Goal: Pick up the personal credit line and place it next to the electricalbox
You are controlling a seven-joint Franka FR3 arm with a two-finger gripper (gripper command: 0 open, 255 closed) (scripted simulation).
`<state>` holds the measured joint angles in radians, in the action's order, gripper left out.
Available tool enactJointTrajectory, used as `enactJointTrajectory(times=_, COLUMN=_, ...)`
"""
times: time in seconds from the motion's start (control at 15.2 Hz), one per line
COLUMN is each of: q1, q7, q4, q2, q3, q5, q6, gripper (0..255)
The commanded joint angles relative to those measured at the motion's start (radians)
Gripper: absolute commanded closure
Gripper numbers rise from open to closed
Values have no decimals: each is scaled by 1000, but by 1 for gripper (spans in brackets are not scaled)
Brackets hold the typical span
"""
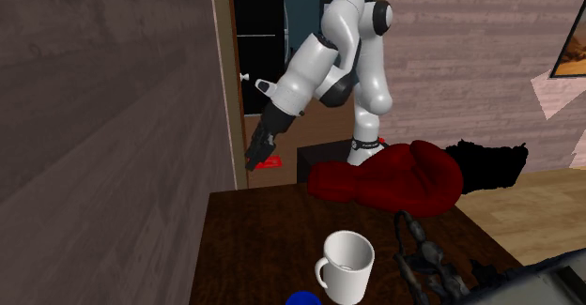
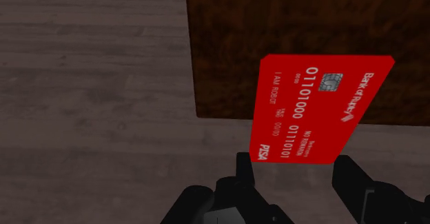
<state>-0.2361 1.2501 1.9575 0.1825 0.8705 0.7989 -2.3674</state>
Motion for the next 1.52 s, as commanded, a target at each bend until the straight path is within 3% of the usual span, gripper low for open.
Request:
enactJointTrajectory(times=0.0, q1=-5, q7=-24, q4=-13, q2=-12, q3=8, q5=-26, q6=15, gripper=255)
enactJointTrajectory(times=0.73, q1=-29, q7=-143, q4=-94, q2=-74, q3=35, q5=-152, q6=100, gripper=255)
enactJointTrajectory(times=1.45, q1=-34, q7=-235, q4=-208, q2=-103, q3=49, q5=-230, q6=211, gripper=255)
